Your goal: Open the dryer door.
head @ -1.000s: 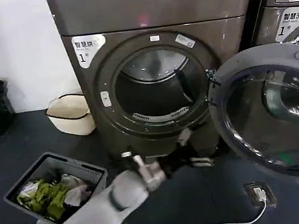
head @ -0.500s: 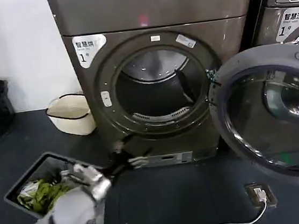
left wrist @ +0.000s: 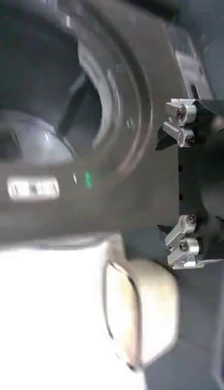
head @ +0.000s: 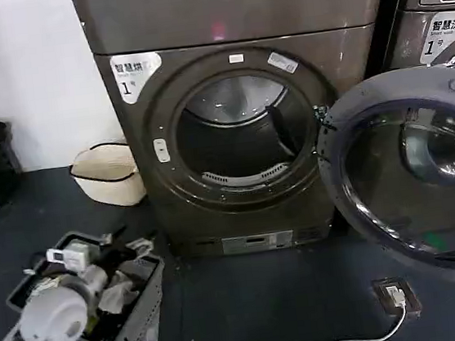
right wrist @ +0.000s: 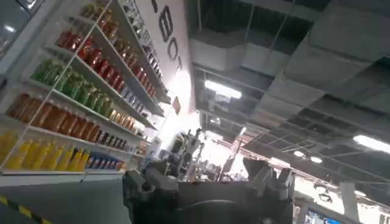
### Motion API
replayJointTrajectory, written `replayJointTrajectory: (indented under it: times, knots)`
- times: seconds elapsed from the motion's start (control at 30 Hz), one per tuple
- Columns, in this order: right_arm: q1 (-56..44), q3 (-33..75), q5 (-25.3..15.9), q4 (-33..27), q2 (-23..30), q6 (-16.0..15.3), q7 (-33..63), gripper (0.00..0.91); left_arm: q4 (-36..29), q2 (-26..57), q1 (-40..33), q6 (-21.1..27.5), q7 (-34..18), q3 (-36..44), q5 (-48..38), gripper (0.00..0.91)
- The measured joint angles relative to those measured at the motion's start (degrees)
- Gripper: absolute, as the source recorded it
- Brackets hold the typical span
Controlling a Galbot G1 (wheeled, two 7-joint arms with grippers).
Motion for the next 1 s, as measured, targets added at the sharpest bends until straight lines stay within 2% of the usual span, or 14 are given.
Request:
replayJointTrajectory:
  times: [0.2,0.5,0.7,1.0]
  knots:
    - [-0.05,-0.65,-0.23,-0.26,0.0,0.32,0.0,0.907,0.81,0.34,-0.63,6.2,-11.05,-1.9,-12.83,0.907]
    - [0.0,-1.44,-0.3,-0.34,0.0,0.61,0.01,0.907,3.49,1.77,-1.08,13.52,-17.71,-4.23,-25.04,0.907]
    - [-0.06,-2.13,-0.58,-0.33,0.0,1.11,0.12,0.907,5.55,1.81,-2.81,13.62,-25.64,-4.55,-36.33,0.907]
    - [0.0,-2.33,-0.76,-0.47,0.0,1.54,0.37,0.907,8.61,1.76,-4.89,13.59,-31.79,-5.16,-48.39,0.907]
